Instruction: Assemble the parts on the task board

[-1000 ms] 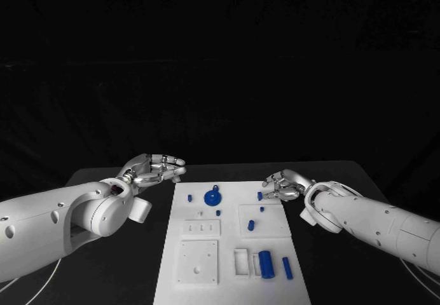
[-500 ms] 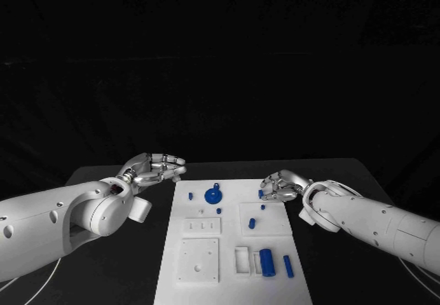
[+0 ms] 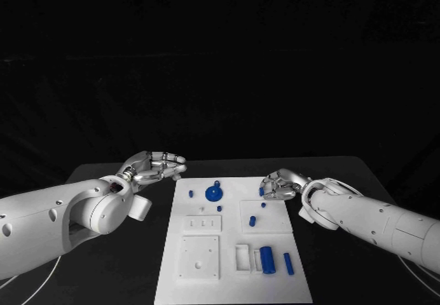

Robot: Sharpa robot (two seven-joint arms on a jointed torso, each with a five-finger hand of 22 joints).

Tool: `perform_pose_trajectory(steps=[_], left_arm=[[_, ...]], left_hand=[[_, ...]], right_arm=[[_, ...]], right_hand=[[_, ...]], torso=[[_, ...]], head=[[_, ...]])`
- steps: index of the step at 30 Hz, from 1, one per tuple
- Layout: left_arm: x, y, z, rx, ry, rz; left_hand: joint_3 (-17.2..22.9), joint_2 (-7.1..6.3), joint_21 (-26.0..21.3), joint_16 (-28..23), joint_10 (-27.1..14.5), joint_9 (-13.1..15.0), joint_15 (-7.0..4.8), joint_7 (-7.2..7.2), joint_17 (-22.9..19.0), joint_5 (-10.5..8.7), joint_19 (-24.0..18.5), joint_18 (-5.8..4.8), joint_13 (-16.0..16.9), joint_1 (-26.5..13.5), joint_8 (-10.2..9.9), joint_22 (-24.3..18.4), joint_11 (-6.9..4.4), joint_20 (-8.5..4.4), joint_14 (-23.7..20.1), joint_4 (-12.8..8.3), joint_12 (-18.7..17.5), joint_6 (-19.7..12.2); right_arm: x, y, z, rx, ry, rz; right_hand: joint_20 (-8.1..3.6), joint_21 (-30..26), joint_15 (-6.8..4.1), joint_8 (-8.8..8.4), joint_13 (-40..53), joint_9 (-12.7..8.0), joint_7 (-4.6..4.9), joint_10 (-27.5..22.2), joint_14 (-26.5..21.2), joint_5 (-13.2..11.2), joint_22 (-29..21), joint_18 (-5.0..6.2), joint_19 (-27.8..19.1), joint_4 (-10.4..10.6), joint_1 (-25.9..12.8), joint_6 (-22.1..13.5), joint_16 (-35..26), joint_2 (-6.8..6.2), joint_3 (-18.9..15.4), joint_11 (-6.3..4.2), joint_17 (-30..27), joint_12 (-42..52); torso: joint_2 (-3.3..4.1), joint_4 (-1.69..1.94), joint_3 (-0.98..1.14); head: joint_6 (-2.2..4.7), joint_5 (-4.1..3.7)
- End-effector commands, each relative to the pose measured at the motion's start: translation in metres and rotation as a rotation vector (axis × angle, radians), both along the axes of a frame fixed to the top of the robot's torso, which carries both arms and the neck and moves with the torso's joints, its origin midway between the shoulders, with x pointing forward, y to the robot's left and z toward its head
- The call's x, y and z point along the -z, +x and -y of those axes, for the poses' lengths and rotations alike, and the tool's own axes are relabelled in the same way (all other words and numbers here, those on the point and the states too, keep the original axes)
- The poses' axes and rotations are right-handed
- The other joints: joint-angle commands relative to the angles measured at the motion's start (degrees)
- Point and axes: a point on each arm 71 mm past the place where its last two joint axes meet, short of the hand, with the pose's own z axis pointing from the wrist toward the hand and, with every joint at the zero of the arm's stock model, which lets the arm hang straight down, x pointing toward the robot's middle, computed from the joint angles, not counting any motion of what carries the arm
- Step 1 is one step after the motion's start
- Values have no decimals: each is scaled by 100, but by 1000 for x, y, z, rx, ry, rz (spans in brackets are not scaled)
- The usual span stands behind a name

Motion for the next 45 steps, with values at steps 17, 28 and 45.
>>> perform_pose_trajectory(steps=[17, 28, 45], left_arm=[[-1, -1, 0, 9, 9, 11], [-1, -1, 0, 8, 10, 11], [-1, -1, -1, 4, 11, 10]], left_hand=[[-7, 5, -21, -54, -59, 10, 11, 11, 23, 30, 35, 32, -12, 32, -50, -16, -4, -4, 41, 5, -19, -29], [-13, -3, -23, -65, -64, 11, 14, 15, 29, 11, 33, 28, -13, 19, -55, -19, -2, -2, 42, 9, -18, -32], [-13, 0, -23, -71, -66, 13, 15, 16, 34, -2, 33, 27, -13, 12, -57, -20, -1, -2, 44, 11, -16, -33]], right_arm=[[1, 1, -9, -7, -21, 2], [1, 0, -10, -10, -20, 1], [0, 1, -9, 2, -24, 19]], right_hand=[[13, 38, -67, 56, -13, -49, 71, 25, 16, -171, 106, 244, 24, 3, -87, 205, -10, -30, 150, -62, 21, 53], [1, 52, -74, 78, -15, -52, 61, 35, 27, -170, 104, 244, 38, 1, -137, 252, -3, -3, 143, -70, 25, 61], [-10, 53, -279, 429, -47, 126, -171, 69, 38, -1218, 91, 244, 57, 30, -249, 893, -37, 206, 693, -290, 23, 27]], torso=[[-1, 3, -1], [-2, -11, 0], [-2, -9, 6]], head=[[-49, -25], [-65, 2], [-83, -4]])
